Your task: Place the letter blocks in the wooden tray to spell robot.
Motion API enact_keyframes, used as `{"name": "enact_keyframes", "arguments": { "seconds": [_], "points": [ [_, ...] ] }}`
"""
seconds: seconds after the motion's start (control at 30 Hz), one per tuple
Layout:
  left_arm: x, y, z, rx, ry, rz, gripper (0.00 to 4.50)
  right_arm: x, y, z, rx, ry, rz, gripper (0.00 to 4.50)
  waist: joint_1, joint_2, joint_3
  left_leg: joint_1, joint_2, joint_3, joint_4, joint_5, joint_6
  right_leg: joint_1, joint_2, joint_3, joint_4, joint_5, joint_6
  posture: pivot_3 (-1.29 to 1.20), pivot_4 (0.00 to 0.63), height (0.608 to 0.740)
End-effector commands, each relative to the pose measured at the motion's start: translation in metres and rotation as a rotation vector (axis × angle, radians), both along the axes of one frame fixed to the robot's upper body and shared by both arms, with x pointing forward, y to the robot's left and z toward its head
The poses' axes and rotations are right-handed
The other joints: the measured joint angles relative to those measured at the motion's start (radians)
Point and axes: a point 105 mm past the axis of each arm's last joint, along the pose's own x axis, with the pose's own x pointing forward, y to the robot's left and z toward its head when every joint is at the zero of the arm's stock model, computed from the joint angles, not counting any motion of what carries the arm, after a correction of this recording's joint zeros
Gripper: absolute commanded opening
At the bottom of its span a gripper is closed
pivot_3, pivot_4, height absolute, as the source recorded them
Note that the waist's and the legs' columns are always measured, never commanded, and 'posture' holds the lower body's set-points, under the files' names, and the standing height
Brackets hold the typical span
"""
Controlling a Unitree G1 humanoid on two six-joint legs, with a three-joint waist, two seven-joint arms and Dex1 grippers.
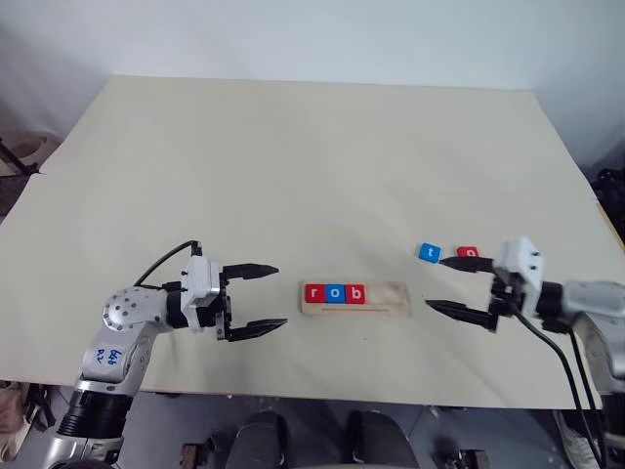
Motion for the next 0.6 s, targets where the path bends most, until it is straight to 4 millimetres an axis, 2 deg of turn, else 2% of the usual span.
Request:
{"name": "enact_keyframes", "arguments": {
  "seconds": [0.03, 0.3, 0.43, 0.6],
  "points": [
    [0.008, 0.004, 0.006, -0.035, 0.008, 0.039, 4.5, -0.014, -0.022, 0.017, 0.045, -0.162, -0.184, 4.48, 0.002, 0.0, 0.0, 0.0, 0.0, 0.0, 0.0, 0.0, 0.0, 0.0, 0.0, 0.0, 0.0, 0.0, 0.0, 0.0, 0.15, 0.74],
    [0.015, 0.002, 0.009, -0.022, -0.003, 0.0, 4.5, -0.063, -0.051, -0.009, 0.067, -0.213, -0.464, 4.48, 0.001, 0.001, 0.0, 0.001, 0.0, 0.001, -0.001, 0.0, 0.0, 0.0, 0.001, 0.001, 0.0, 0.0, 0.0, 0.0, 0.15, 0.74],
    [0.017, 0.002, 0.01, -0.017, -0.015, -0.017, 4.5, -0.079, -0.064, -0.019, 0.066, -0.222, -0.57, 4.48, -0.003, 0.001, 0.0, 0.002, 0.0, 0.001, -0.002, 0.0, 0.0, 0.0, 0.001, 0.002, 0.0, 0.0, 0.0, 0.0, 0.15, 0.74],
    [0.018, 0.002, 0.01, -0.007, -0.019, -0.038, 4.5, -0.087, -0.067, -0.028, 0.05, -0.207, -0.574, 4.48, -0.004, 0.001, -0.001, 0.003, 0.0, 0.001, -0.002, 0.0, 0.0, 0.0, 0.001, 0.003, 0.0, 0.0, 0.0, 0.0, 0.15, 0.74]
  ]
}}
